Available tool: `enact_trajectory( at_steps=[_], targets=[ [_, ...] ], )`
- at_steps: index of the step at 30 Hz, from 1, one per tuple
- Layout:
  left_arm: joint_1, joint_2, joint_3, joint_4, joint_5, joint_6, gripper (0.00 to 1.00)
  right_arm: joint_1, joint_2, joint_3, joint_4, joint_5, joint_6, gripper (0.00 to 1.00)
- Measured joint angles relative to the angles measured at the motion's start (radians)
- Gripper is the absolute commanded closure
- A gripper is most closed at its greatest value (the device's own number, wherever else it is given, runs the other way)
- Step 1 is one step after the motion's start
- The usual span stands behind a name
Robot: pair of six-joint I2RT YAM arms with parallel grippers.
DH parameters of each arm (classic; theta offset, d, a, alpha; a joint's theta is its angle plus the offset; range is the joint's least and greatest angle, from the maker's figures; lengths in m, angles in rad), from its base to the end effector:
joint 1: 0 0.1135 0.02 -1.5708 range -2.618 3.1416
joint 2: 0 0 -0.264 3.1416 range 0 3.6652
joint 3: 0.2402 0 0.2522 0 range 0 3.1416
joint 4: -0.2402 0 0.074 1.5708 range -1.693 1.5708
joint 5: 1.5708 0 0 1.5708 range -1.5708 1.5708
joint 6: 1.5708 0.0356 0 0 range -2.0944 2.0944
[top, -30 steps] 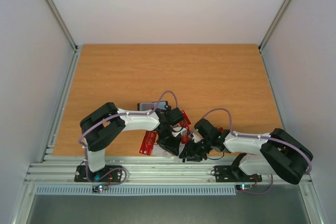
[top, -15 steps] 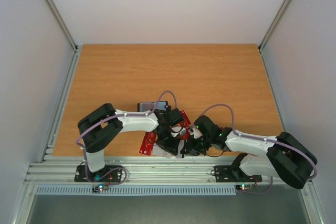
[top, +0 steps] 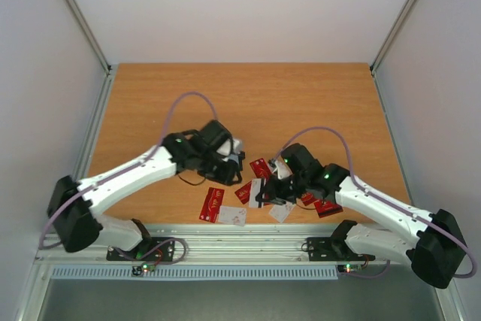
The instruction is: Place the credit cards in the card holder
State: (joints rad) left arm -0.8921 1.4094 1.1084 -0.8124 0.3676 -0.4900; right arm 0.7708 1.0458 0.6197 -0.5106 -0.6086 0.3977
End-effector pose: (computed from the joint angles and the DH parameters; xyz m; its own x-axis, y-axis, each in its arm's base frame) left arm 0.1637 -0.2234 0.2625 -0.8857 0.3986 -0.2379 0.4638 0.7366 -0.4923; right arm 0.1269 0.1516 0.2122 -0.8483 -0.3809 -0.3678 -0.5272 0.5424 0.6541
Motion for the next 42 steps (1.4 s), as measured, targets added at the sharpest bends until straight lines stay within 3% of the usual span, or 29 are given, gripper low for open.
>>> enact_trajectory(
  at_steps=[6, 12, 18, 24, 31, 40, 42],
  targets=[
    [0.174, -0.174, 0.074, -0.114, -0.03, 0.036, 0.47, -0.077, 0.019, 0.192, -0.113, -0.026, -0.089, 0.99],
    [0.329, -0.237, 0.134, -0.131, 0.153, 0.065, 0.41, -0.174, 0.053, 0.356, -0.127, -0.146, -0.154, 0.99],
    [0.378, -0.266, 0.139, -0.01, 0.413, 0.023, 0.42, -0.222, 0.104, 0.499, -0.082, -0.299, -0.174, 0.99],
    [0.38, -0.274, 0.119, 0.233, 0.594, -0.098, 0.45, -0.227, 0.144, 0.606, -0.006, -0.438, -0.172, 0.99],
    [0.38, -0.274, 0.087, 0.451, 0.705, -0.247, 0.59, -0.227, 0.168, 0.616, 0.095, -0.539, -0.136, 0.99],
    [0.38, -0.257, 0.079, 0.558, 0.748, -0.327, 0.96, -0.227, 0.184, 0.623, 0.169, -0.61, -0.104, 0.99],
    [0.38, -0.255, 0.073, 0.572, 0.752, -0.338, 1.0, -0.227, 0.185, 0.624, 0.18, -0.617, -0.1, 0.94]
  ],
)
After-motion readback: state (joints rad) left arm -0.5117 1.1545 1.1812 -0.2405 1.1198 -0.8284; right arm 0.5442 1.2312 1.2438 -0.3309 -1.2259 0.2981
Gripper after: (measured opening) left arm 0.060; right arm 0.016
